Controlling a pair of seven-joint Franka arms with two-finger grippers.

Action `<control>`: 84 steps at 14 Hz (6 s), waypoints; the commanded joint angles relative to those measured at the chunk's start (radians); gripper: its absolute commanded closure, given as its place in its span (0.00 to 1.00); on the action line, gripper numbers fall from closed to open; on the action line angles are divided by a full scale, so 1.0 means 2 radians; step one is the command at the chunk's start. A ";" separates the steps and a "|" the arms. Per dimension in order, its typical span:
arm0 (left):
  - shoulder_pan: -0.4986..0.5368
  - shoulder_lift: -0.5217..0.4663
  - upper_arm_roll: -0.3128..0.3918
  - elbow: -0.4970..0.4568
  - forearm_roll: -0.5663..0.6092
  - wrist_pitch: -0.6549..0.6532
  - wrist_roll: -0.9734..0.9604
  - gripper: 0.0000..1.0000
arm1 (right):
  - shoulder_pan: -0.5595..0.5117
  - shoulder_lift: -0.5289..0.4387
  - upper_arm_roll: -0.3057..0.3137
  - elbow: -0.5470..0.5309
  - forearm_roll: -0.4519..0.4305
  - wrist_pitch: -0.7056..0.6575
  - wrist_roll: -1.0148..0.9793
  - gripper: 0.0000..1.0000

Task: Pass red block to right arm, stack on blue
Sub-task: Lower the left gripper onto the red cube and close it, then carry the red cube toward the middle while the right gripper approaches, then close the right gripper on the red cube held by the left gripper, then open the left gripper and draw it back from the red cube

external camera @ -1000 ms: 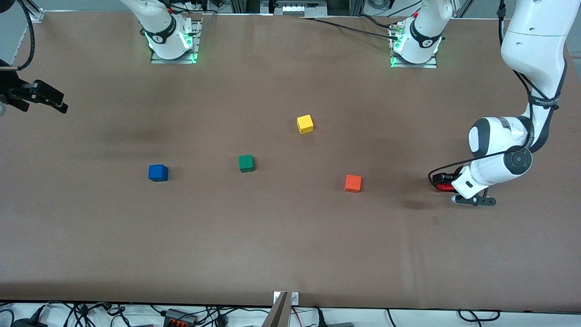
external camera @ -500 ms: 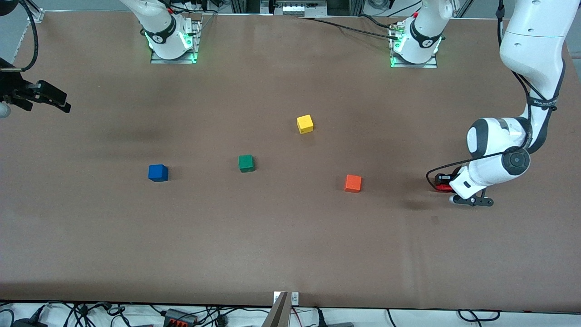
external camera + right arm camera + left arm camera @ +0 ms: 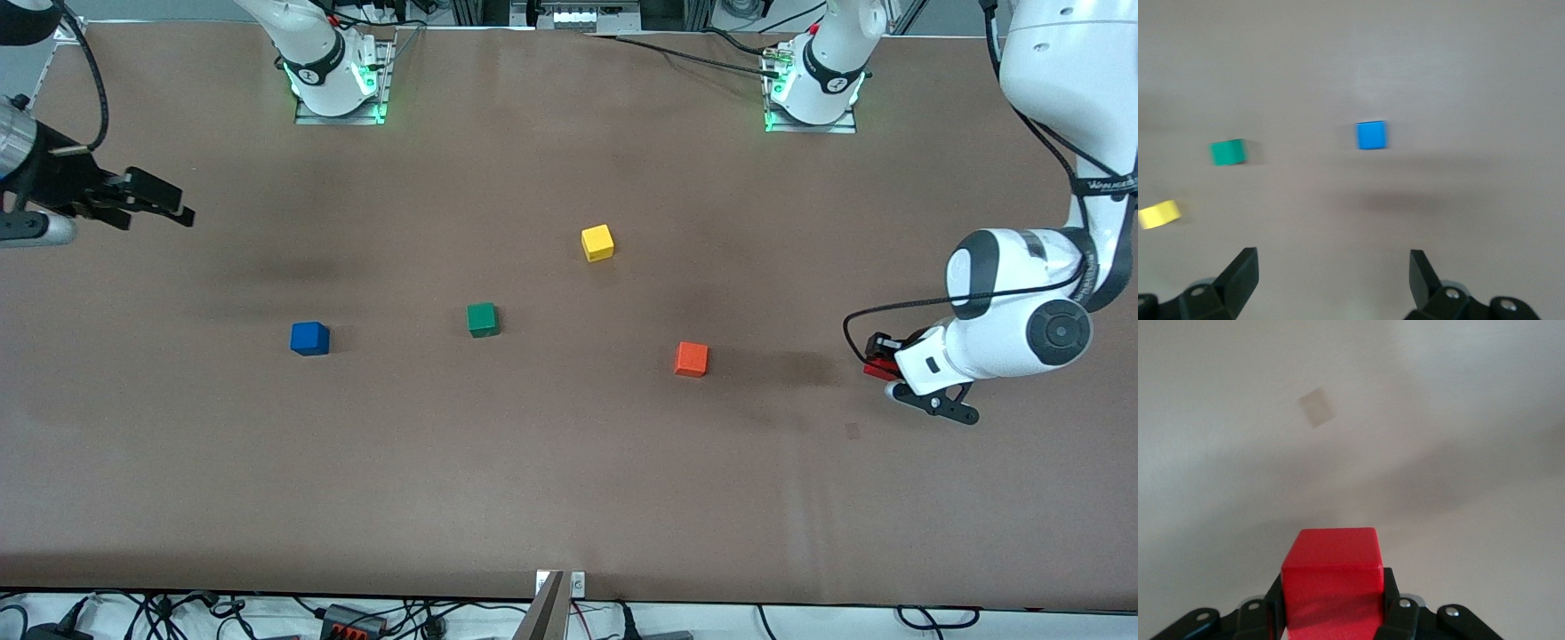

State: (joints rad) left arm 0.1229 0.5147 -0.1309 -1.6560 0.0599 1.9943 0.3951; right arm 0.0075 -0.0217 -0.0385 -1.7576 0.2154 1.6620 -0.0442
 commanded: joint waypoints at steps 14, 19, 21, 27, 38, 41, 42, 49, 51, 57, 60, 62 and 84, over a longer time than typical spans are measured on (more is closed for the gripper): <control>-0.035 0.003 -0.079 0.051 -0.559 -0.049 0.604 0.92 | 0.076 0.101 0.000 -0.002 0.286 0.003 0.002 0.00; -0.081 0.003 -0.112 0.044 -0.679 0.066 0.704 0.92 | 0.077 0.132 0.000 -0.002 0.417 -0.013 -0.006 0.00; -0.089 0.003 -0.145 0.031 -0.735 0.119 0.716 0.92 | 0.078 0.146 0.000 -0.002 0.473 -0.013 -0.018 0.00; -0.123 0.007 -0.190 0.021 -0.814 0.213 0.760 0.93 | 0.075 0.216 -0.003 -0.001 0.609 -0.085 -0.123 0.00; -0.143 0.007 -0.190 0.024 -0.831 0.243 0.760 0.93 | 0.118 0.331 -0.001 0.100 0.729 -0.084 -0.124 0.00; -0.143 0.007 -0.191 0.024 -0.831 0.243 0.760 0.93 | 0.131 0.339 -0.001 0.116 0.731 -0.060 -0.117 0.00; -0.143 0.007 -0.191 0.024 -0.831 0.243 0.760 0.93 | 0.138 0.343 -0.001 0.118 0.734 -0.044 -0.114 0.00; -0.143 0.008 -0.191 0.023 -0.831 0.243 0.760 0.93 | 0.164 0.352 -0.001 0.139 0.767 -0.003 -0.085 0.00; -0.143 0.008 -0.191 0.023 -0.831 0.243 0.760 0.93 | 0.167 0.351 -0.001 0.139 0.767 -0.003 -0.085 0.00; -0.143 0.008 -0.191 0.023 -0.831 0.243 0.759 0.92 | 0.179 0.351 -0.001 0.139 0.765 -0.005 -0.085 0.15; -0.143 0.008 -0.191 0.023 -0.832 0.243 0.759 0.92 | 0.179 0.349 -0.001 0.139 0.762 -0.005 -0.089 0.67; -0.143 0.008 -0.191 0.023 -0.832 0.243 0.758 0.92 | 0.179 0.349 -0.001 0.139 0.762 -0.008 -0.094 0.98; -0.072 0.019 -0.184 0.026 -0.709 0.099 0.731 0.00 | 0.174 0.320 -0.045 0.178 0.365 -0.004 -0.086 1.00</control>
State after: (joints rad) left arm -0.0548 0.5428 -0.4948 -1.6108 -1.4254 2.2475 1.8676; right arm 0.3532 0.6510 -0.1186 -1.4020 1.0726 1.6535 -0.2370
